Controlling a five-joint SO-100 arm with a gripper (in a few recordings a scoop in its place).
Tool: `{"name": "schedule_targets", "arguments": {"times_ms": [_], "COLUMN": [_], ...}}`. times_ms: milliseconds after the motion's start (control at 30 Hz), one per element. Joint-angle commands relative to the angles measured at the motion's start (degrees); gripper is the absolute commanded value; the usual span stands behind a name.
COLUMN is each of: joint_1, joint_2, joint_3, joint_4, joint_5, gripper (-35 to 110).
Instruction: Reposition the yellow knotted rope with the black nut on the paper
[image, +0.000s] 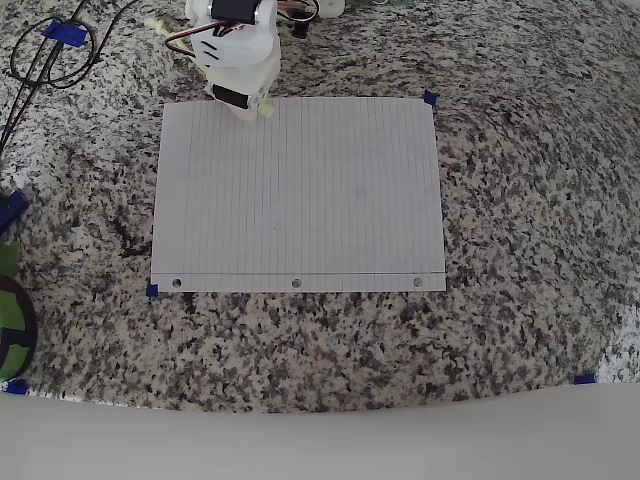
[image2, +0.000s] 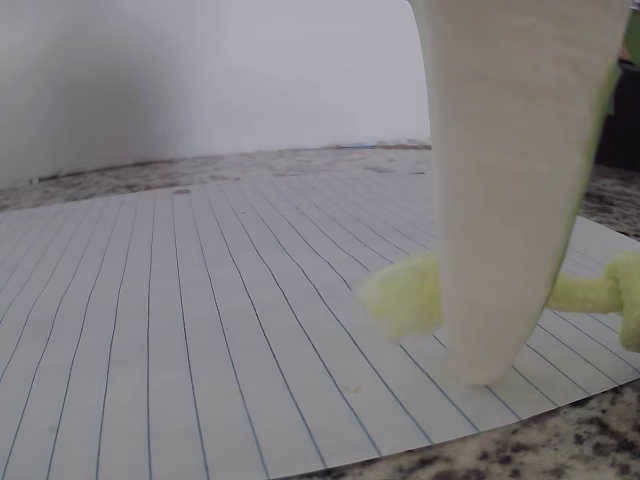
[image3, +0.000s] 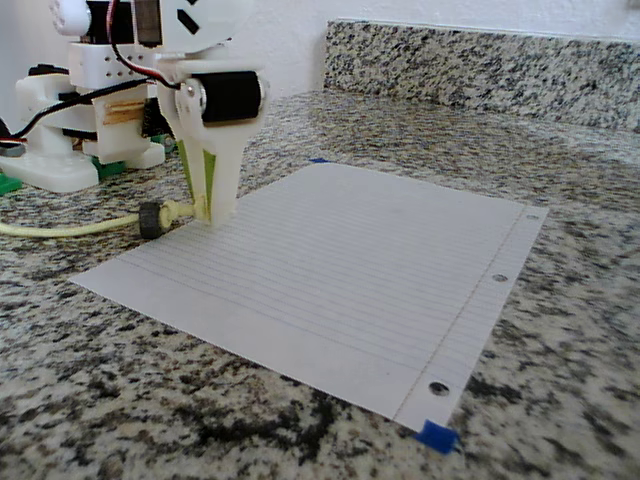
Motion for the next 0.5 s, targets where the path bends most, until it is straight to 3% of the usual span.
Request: {"name": "schedule_targets", "arguments": {"times_ms": [0, 233, 467], "joint_1": [-0.7, 0.7, 2.46], "joint_2": [0.0, 3.6, 21.53], "joint_3": [-1.76, -1.67, -1.67], "joint_4": [-0.53, -1.14, 0.53], "joint_5": [-0.35, -0.53, -4.31], "gripper": [0, 0, 0]}}
